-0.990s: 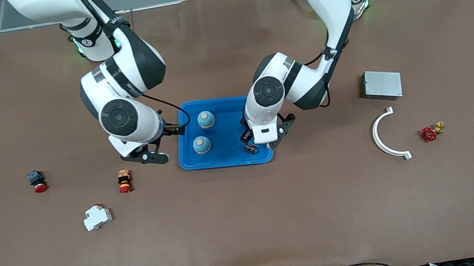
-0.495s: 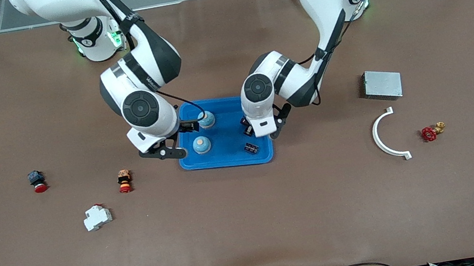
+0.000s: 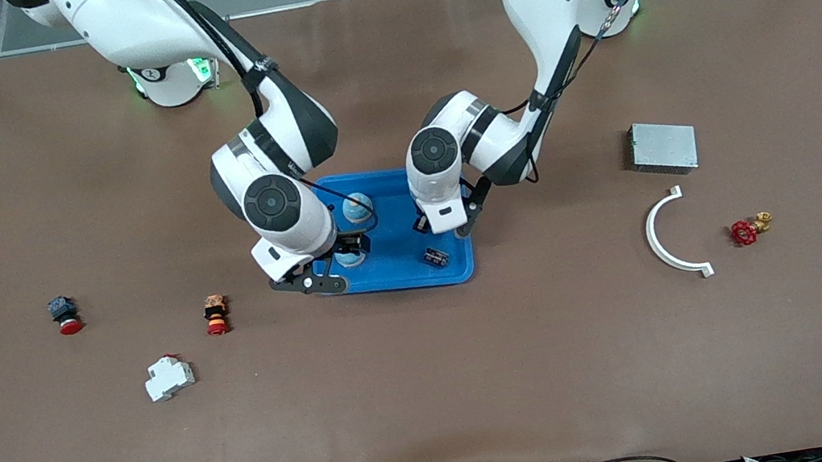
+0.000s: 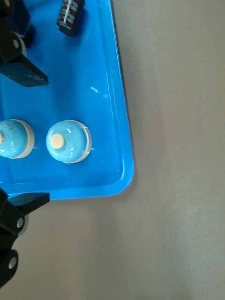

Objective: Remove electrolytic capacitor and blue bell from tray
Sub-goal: 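Grasp a brown capacitor with the left gripper while the right grasps a bell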

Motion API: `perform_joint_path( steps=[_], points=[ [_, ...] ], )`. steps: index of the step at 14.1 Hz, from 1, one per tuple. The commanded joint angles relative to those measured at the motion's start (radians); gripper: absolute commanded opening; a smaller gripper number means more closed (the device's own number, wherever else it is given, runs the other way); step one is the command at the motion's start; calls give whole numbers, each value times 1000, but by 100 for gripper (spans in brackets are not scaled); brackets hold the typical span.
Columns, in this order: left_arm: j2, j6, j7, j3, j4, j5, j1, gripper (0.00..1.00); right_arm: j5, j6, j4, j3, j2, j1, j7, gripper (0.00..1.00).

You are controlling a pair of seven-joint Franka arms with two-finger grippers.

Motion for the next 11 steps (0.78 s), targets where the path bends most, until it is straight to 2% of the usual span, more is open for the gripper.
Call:
perform_joint_path(
  steps=[1,6,11],
  points=[
    [-25,17,-21,11,-8,38,-5,0,0,23,-3,-10,31,22,20,100],
    [-126,-15,-18,14,-9,116,35,0,8,58,-3,-9,82,45,20,100],
    [-250,-87,57,11,-8,145,139,0,8,86,-3,-9,126,48,17,100]
  ],
)
